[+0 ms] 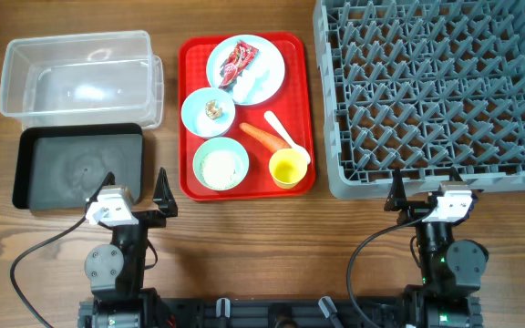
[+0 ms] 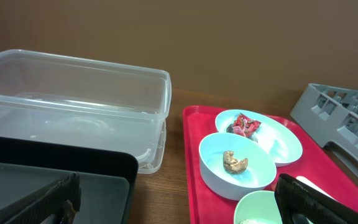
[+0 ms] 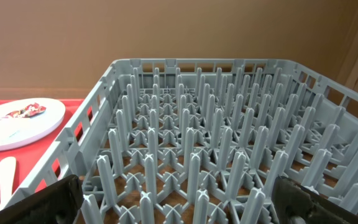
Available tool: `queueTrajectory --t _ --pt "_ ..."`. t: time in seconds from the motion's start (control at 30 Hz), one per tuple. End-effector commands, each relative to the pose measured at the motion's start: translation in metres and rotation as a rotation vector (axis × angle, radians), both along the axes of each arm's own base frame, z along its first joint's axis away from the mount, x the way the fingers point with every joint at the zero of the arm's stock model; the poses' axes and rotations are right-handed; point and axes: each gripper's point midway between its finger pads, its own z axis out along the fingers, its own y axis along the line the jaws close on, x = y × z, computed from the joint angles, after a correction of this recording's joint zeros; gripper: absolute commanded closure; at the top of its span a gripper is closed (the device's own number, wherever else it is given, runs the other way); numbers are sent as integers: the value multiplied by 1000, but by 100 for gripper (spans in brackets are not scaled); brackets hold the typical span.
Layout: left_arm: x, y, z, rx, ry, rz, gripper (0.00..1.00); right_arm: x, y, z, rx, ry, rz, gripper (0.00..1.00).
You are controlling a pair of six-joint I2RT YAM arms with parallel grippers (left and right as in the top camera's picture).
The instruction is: Sort waste into correct bins and load items into the dishwasher rack
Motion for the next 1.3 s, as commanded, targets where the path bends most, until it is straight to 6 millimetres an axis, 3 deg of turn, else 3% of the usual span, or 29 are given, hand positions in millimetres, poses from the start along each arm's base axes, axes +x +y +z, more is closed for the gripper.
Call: queueTrajectory --t 0.0,1.0,1.17,1.27 --pt "-1 -5 0 19 -2 -29 0 -1 -1 10 2 -20 -4 0" --pt "-1 -5 0 19 -2 -29 0 -1 -1 10 -2 -21 -5 0" --pt "-1 -5 0 19 -2 -29 0 -1 -9 10 -168 -16 -40 0" --pt "-1 -5 0 19 -2 -29 0 -1 -7 10 -183 -15 -28 0"
